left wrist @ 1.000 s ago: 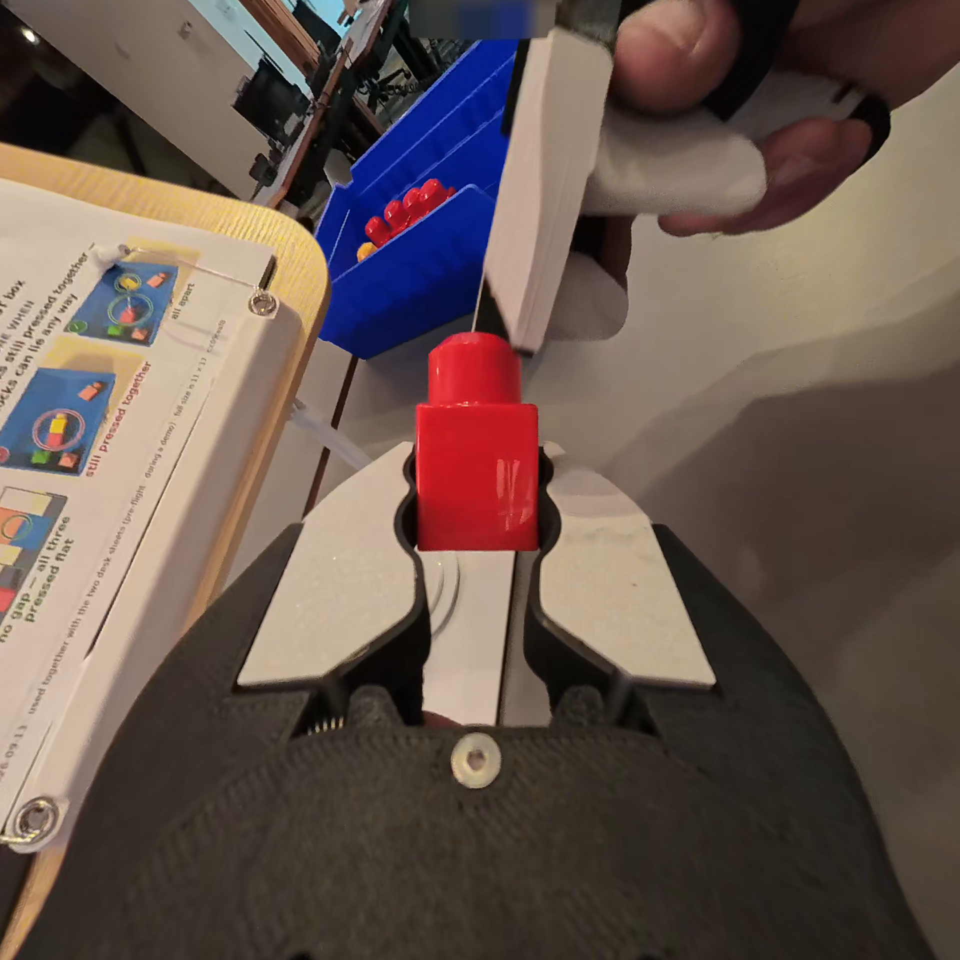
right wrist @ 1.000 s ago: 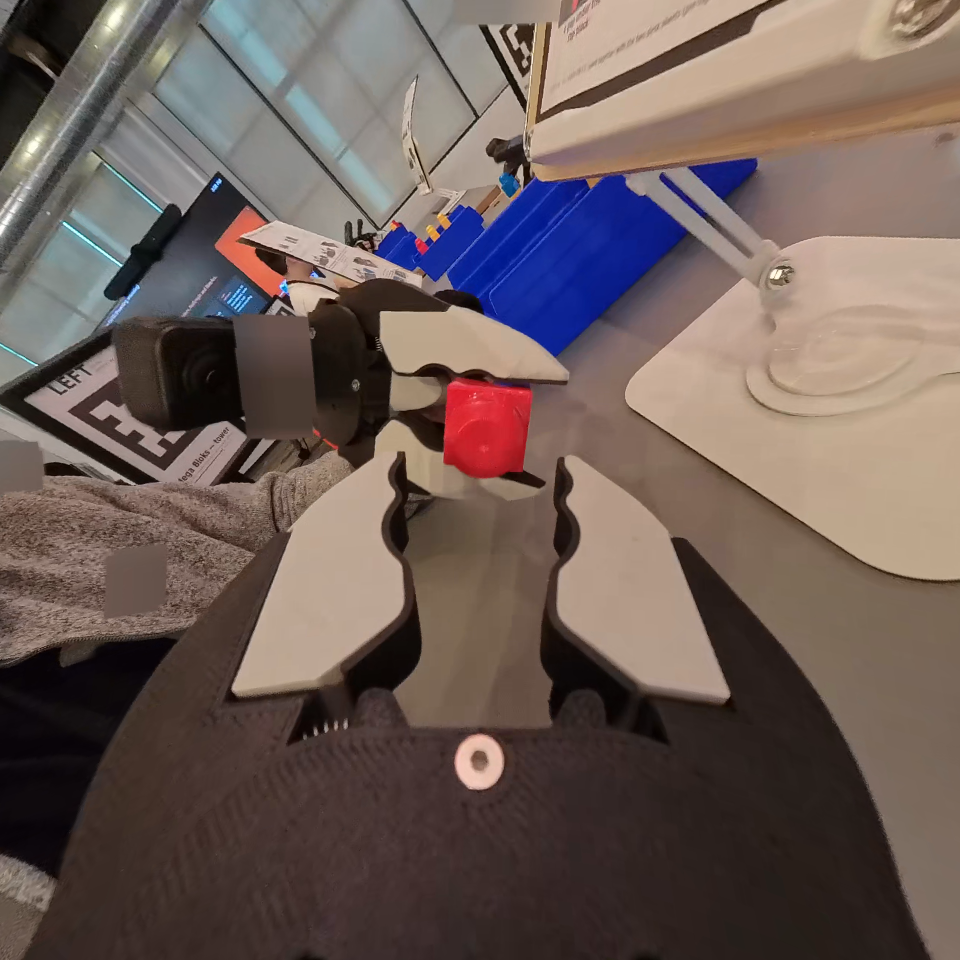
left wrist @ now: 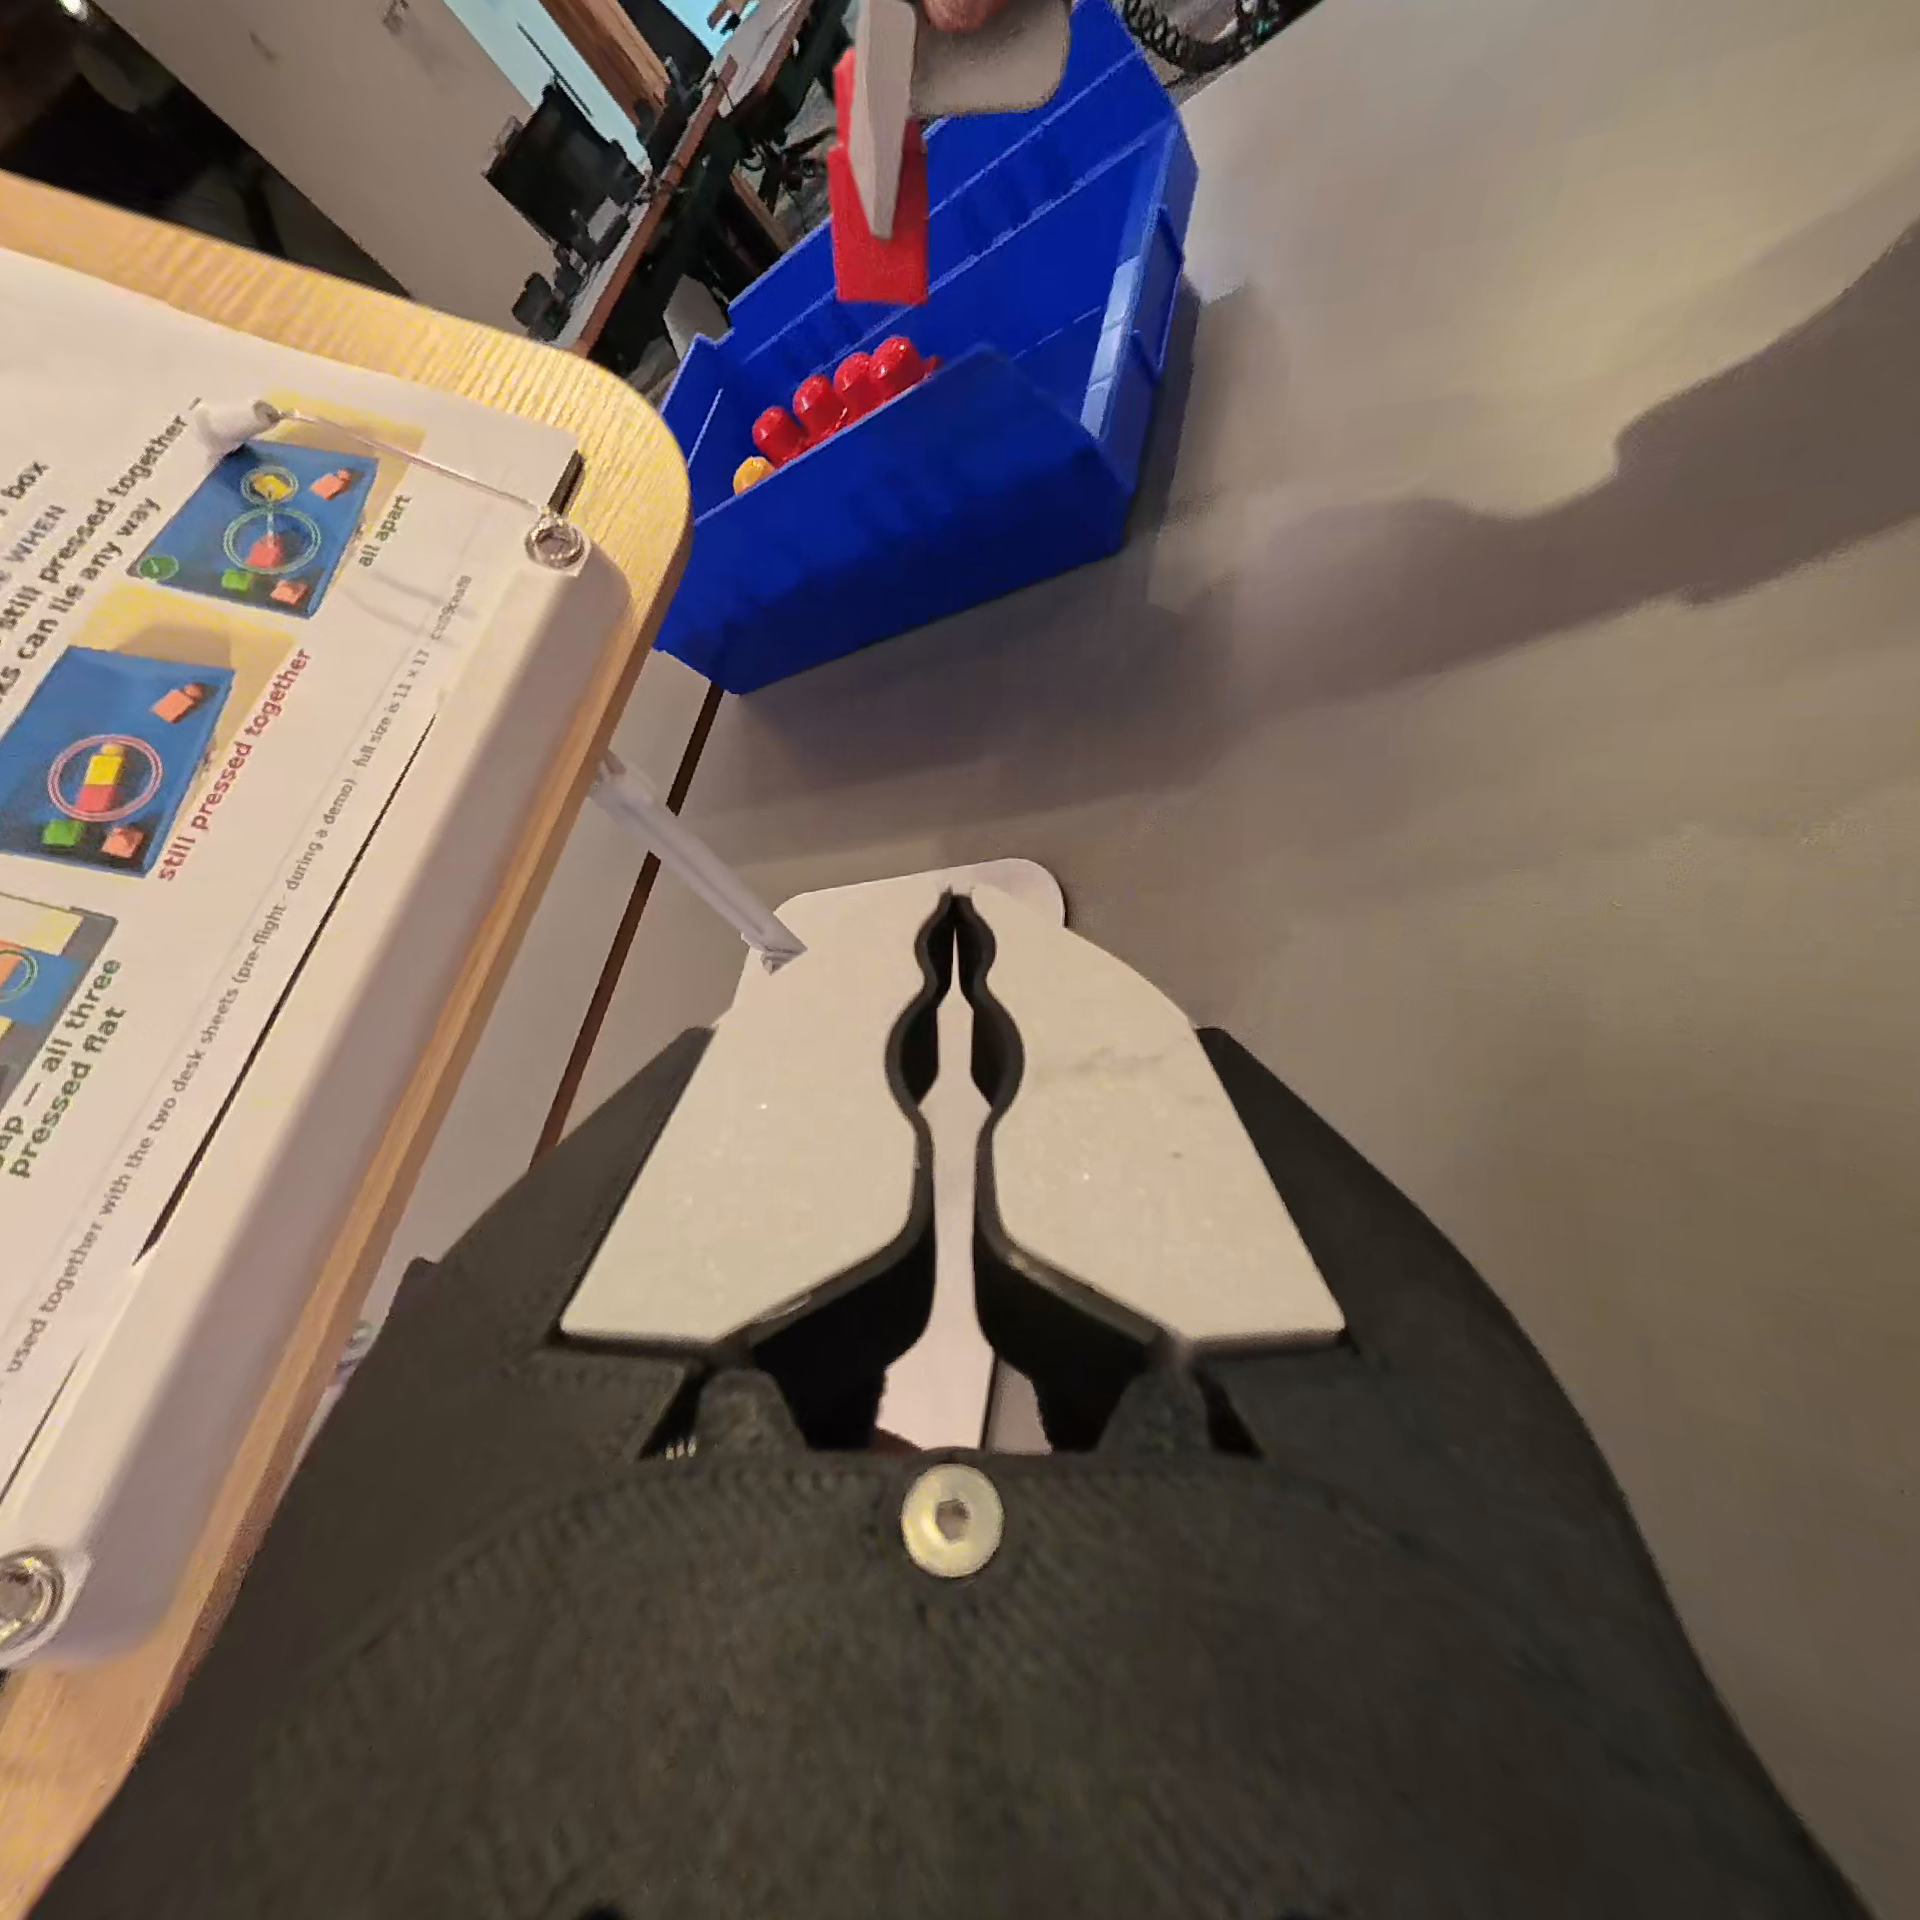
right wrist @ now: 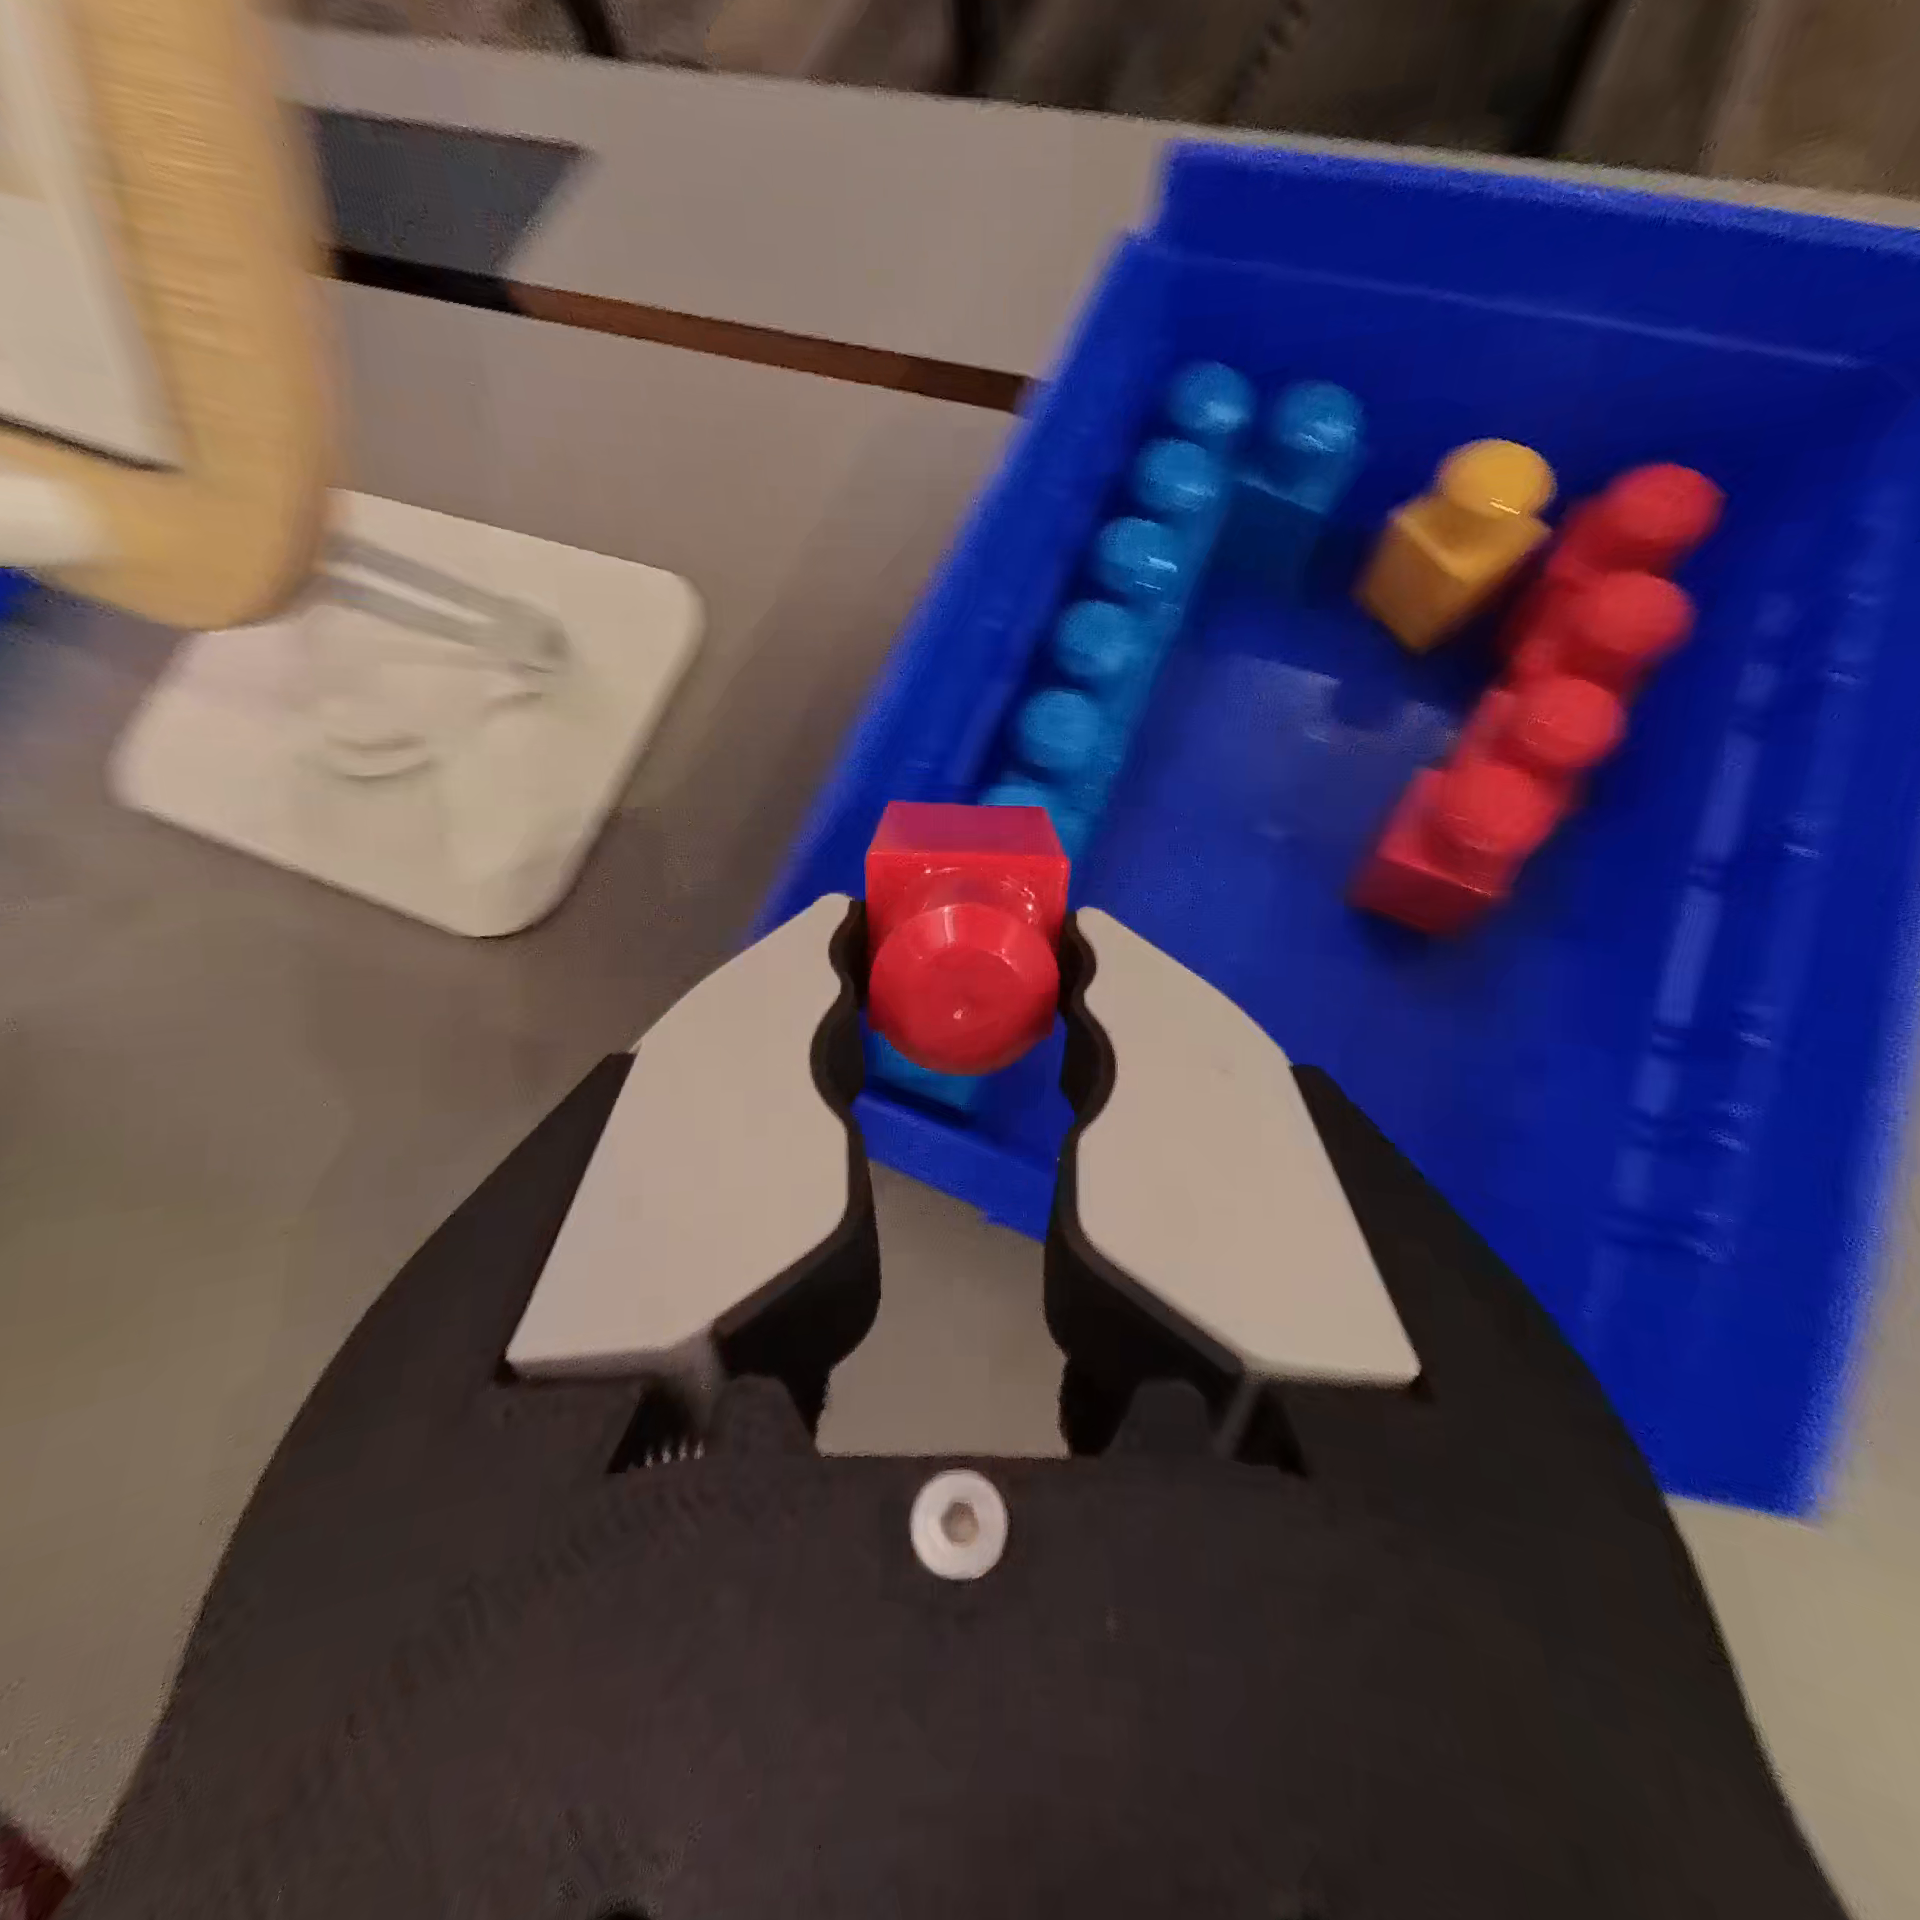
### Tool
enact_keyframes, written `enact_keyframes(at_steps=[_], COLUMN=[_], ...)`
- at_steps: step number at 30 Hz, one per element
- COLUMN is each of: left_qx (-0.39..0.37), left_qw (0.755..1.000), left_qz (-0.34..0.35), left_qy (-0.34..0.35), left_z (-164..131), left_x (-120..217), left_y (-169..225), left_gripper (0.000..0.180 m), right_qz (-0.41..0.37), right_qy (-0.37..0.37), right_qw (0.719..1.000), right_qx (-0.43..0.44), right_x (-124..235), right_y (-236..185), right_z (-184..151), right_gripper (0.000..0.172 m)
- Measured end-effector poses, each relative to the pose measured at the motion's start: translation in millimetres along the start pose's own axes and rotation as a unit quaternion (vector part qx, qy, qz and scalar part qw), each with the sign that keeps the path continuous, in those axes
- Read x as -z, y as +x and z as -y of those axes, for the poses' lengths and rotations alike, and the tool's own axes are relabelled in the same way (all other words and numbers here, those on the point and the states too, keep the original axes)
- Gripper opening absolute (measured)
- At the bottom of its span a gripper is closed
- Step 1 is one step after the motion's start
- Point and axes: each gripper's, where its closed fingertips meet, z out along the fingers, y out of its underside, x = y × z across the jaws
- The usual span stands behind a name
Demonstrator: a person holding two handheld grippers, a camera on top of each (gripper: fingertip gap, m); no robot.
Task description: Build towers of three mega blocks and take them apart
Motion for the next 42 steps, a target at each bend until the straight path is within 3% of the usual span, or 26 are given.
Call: enact_keyframes(at_steps=[1, 5, 8, 16, 26, 30, 35, 38, 41, 42], left_qx=[0.008, 0.024, 0.026, 0.024, 0.031, 0.031, 0.032, 0.035, 0.036, 0.036], left_qw=[1.0, 1.0, 1.0, 1.0, 0.999, 0.999, 0.999, 0.999, 0.999, 0.999], left_qz=[0.002, 0.004, 0.003, -0.002, -0.011, -0.016, -0.016, -0.015, -0.015, -0.012], left_qy=[-0.001, -0.002, -0.005, -0.008, -0.011, -0.014, -0.013, -0.012, -0.009, -0.008], left_z=[-1.4, -4.9, -6.4, -8.2, -9.5, -10.5, -10.3, -10.0, -9.1, -8.7], left_x=[-0.2, 0.4, 0.9, 0.6, -0.9, -2.1, -1.6, -1.3, -1.0, -0.6], left_y=[-1.6, -5.8, -6.4, -5.2, -3.3, -1.7, -2.3, -2.7, -2.8, -3.4], left_gripper=[0.0, 0.0, 0.0, 0.0, 0.0, 0.0, 0.0, 0.0, 0.0, 0.0], right_qz=[-0.033, -0.103, -0.125, -0.152, -0.168, -0.178, -0.201, -0.205, -0.186, -0.179], right_qy=[-0.019, -0.098, -0.142, -0.218, -0.247, -0.238, -0.194, -0.136, -0.061, -0.039], right_qw=[0.999, 0.99, 0.982, 0.963, 0.953, 0.954, 0.96, 0.969, 0.978, 0.978], right_qx=[-0.003, -0.016, -0.018, -0.041, -0.045, -0.038, -0.015, 0.023, 0.076, 0.095], right_x=[-2.1, -18.7, -33.9, -63.5, -70.6, -65.5, -41.2, -20.4, -5.2, -2.1], right_y=[20.5, 73.6, 91.3, 120.0, 130.6, 131.1, 122.9, 100.4, 57.9, 40.8], right_z=[-2.9, -17.9, -26.0, -49.0, -58.8, -52.7, -34.3, -17.7, -3.4, -0.9], right_gripper=[0.035, 0.036, 0.036, 0.036, 0.04, 0.048, 0.043, 0.027, 0.0, 0.0])
